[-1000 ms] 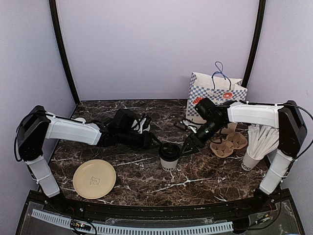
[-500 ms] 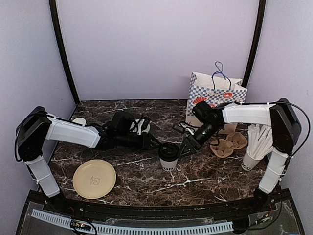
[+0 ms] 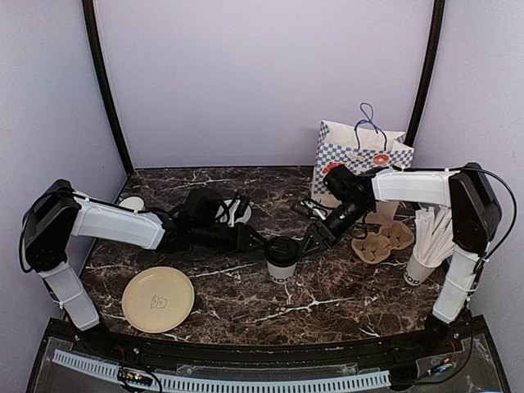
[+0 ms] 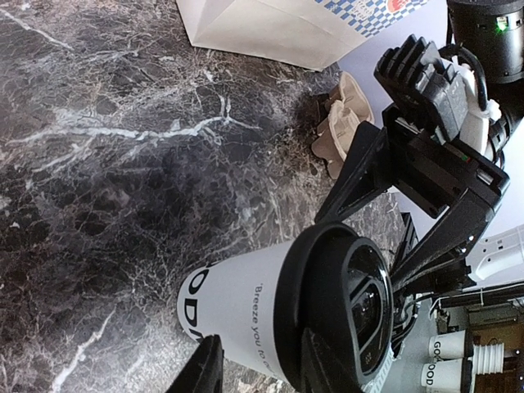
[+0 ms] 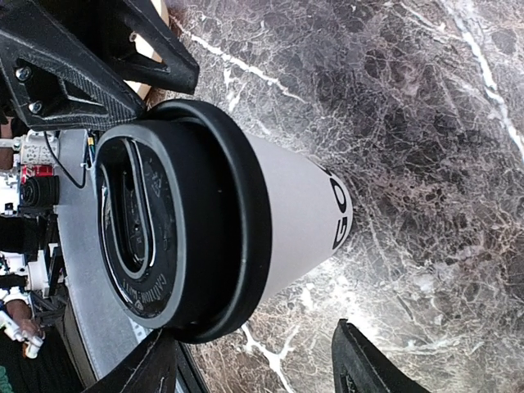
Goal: Pack the takeout coffee
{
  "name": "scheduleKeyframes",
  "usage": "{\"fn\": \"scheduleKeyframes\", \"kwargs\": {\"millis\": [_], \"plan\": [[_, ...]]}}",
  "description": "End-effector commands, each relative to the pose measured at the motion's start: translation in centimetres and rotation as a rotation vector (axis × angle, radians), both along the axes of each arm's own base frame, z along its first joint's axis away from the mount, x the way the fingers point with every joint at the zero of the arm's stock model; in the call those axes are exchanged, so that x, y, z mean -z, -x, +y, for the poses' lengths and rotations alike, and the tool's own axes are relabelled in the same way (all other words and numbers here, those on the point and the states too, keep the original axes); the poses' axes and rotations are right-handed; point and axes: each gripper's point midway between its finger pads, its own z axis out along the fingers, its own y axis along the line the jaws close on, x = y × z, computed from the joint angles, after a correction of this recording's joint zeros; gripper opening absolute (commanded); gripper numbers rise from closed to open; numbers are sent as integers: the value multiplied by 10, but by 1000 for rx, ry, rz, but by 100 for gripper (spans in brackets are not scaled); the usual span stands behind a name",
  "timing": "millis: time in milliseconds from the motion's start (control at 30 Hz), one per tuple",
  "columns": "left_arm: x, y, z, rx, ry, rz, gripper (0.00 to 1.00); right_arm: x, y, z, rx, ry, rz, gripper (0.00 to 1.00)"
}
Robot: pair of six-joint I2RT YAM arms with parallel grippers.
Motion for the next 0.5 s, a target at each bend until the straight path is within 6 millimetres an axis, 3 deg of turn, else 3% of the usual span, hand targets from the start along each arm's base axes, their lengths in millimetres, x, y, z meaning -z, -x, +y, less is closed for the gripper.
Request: {"fn": "scheduleKeyframes", "kwargs": {"millis": [0, 267, 367, 467], "plan": [[10, 18, 11, 46, -107, 15, 35, 11, -23, -11, 16, 89, -127, 64], [-80, 3, -11, 67, 28, -197, 47, -43, -11, -3, -59, -63, -180, 68], [-104, -2, -8, 51, 44, -268, 57, -59, -9, -6, -70, -87, -202, 71], [-113, -8, -4, 36, 12, -324, 64, -71, -9, -11, -67, -91, -248, 73]]}}
